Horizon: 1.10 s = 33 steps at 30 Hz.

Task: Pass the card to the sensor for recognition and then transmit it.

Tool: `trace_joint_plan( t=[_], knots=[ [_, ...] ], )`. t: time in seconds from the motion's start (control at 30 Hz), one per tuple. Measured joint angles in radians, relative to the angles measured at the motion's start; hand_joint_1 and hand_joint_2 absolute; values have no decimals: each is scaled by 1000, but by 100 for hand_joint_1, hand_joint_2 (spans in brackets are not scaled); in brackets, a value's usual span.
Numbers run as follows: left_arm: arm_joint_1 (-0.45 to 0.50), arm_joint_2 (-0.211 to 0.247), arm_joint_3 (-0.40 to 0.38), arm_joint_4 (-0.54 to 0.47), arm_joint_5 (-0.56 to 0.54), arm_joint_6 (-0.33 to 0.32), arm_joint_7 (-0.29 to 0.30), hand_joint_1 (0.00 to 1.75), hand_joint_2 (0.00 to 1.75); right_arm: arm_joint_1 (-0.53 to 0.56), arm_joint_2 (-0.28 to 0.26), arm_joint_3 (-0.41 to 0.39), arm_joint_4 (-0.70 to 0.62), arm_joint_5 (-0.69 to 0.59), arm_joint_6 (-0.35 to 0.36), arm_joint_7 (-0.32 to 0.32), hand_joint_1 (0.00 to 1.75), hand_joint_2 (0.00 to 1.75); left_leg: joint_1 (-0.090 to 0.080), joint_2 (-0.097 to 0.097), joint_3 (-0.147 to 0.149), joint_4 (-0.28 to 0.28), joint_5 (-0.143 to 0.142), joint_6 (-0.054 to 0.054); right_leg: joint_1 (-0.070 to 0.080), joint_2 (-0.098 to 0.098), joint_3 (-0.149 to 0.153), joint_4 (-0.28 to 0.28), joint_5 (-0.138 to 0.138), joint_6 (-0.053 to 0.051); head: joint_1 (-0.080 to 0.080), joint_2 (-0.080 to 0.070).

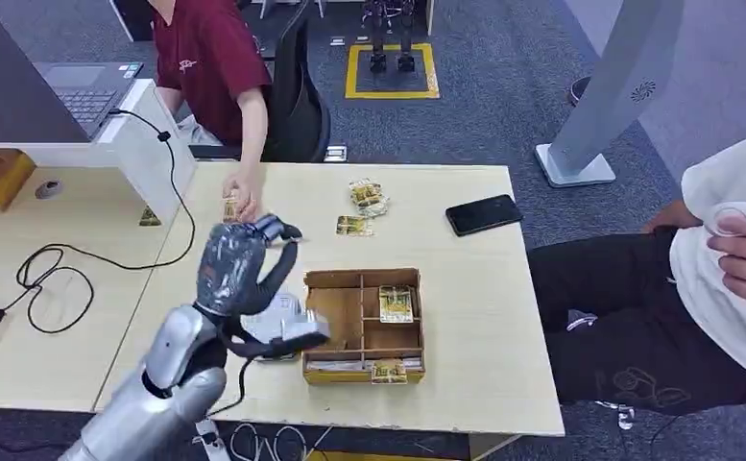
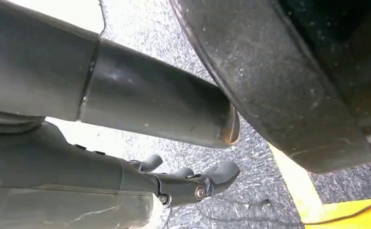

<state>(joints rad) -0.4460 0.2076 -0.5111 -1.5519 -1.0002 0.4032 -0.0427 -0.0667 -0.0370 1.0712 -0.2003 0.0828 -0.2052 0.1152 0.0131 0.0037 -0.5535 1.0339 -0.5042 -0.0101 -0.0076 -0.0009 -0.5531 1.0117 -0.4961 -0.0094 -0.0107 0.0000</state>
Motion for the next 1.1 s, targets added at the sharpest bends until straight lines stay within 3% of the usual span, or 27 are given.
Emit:
trace_joint_plan(
  t=[0.37, 0.77, 0.83, 0.97, 1.1],
  knots=[
    [-78, 30, 87, 0, 25, 22, 19, 175, 175, 0, 1, -1, 0, 14, 0, 5, 0, 0, 0, 0, -1, 0, 0, 0, 0, 0, -2, 0, 0, 0, 0, 0],
    [-82, 35, 102, 24, 31, 25, 18, 175, 175, -1, 1, -1, 0, 19, 2, 6, 0, 0, 0, 0, -1, 0, 0, 0, 0, 0, -2, 0, 0, 0, 0, 0],
    [-90, 34, 103, 36, -9, 27, 42, 175, 175, -2, 1, -1, -1, 26, 3, 10, 0, 0, 0, 0, -1, 0, 0, 0, 0, 0, -2, 0, 0, 0, 0, 0],
    [-166, -1, 102, 159, -155, 37, 129, 175, 175, -12, 1, 0, -6, 54, 13, 20, 0, 0, 0, 0, -1, 0, 1, 0, 0, 0, -3, 0, 1, 1, 0, 0],
    [-242, -41, 102, 335, -160, 82, 146, 175, 175, -21, 1, 0, -15, 54, 16, 23, 0, 0, 0, 1, -1, 0, 2, 0, 0, 1, -2, 0, 2, 1, 0, 0]
  ],
)
